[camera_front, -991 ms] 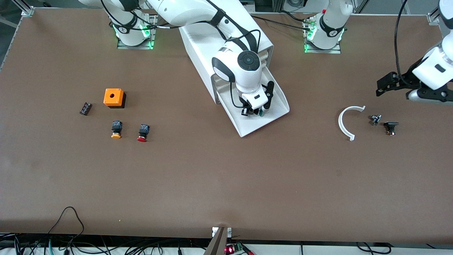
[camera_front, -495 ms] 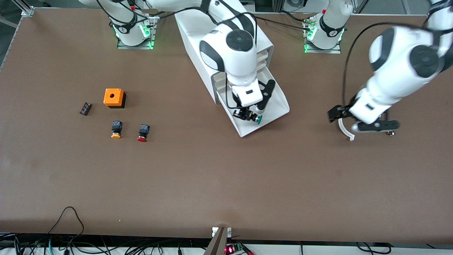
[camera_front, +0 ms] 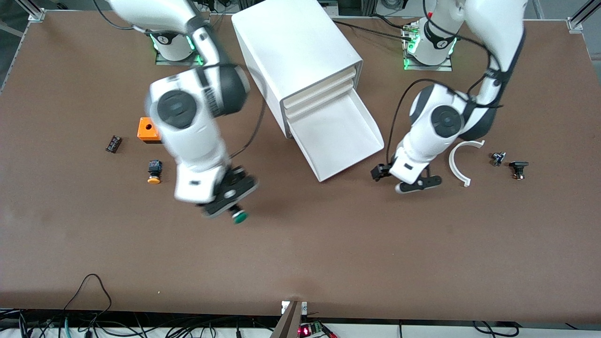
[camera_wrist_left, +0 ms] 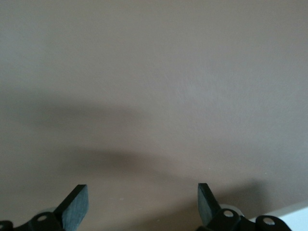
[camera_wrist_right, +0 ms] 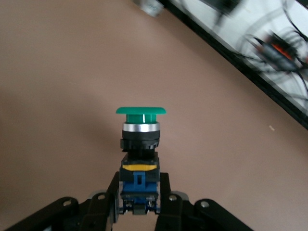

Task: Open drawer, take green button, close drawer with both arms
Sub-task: 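Lift the green button out with the right gripper while the left gripper pushes the drawer, then place the green button beside the red button while the left gripper withdraws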

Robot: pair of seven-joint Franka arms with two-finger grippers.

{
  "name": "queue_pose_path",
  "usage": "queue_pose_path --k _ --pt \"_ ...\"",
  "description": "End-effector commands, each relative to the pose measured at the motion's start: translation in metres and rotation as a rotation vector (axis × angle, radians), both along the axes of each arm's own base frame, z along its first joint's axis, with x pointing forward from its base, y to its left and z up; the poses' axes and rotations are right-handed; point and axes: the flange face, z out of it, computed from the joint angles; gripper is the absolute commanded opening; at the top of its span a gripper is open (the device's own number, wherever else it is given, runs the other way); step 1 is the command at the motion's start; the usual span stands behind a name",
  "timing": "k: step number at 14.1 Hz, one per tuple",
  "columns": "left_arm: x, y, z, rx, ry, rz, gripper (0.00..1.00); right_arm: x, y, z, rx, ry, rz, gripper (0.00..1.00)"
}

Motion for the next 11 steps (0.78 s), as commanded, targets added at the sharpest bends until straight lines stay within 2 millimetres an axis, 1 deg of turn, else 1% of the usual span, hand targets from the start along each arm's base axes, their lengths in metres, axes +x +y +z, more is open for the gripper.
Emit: queue_pose_path --k 1,2,3,4,5,6,7,8,9,10,11 --pt "-0.007 -0.021 -0.027 -0.007 0.02 0.021 1.0 0.012 -0.087 0.001 0.016 0.07 -0.131 0.08" --pt "-0.015 -0.026 -0.034 -0.002 0.033 0.018 1.0 0.017 -0.112 0.0 -0.023 0.074 -0.122 0.08" --pt "-0.021 -0.028 -0.034 0.003 0.041 0.009 1.0 0.014 -0.119 0.003 -0.049 0.088 -0.105 0.08" --pt "-0.037 -0.035 -0.036 0.008 0.058 -0.013 1.0 0.001 -0.112 0.011 -0.042 0.131 -0.147 0.08" --pt "-0.06 -0.05 -0.036 0.005 0.076 -0.049 1.0 -0.005 -0.095 0.009 -0.038 0.142 -0.222 0.08" --pt "-0.079 -0.06 -0.041 0.008 0.1 -0.079 1.0 -0.005 -0.098 0.005 -0.04 0.149 -0.294 0.08" --pt "-0.092 -0.065 -0.044 0.013 0.115 -0.099 1.0 -0.003 -0.089 -0.013 -0.042 0.16 -0.317 0.08" --pt "-0.108 -0.075 -0.048 0.013 0.134 -0.128 1.0 -0.006 -0.076 -0.02 -0.045 0.165 -0.341 0.08" --pt "-0.124 -0.085 -0.049 0.014 0.149 -0.161 1.0 -0.011 -0.062 -0.026 -0.043 0.164 -0.412 0.08" --pt "-0.138 -0.094 -0.047 0.016 0.157 -0.19 1.0 -0.01 -0.06 -0.035 -0.041 0.17 -0.491 0.08" --pt "-0.153 -0.104 -0.044 0.017 0.164 -0.23 1.0 -0.009 -0.062 -0.044 -0.044 0.178 -0.523 0.08"
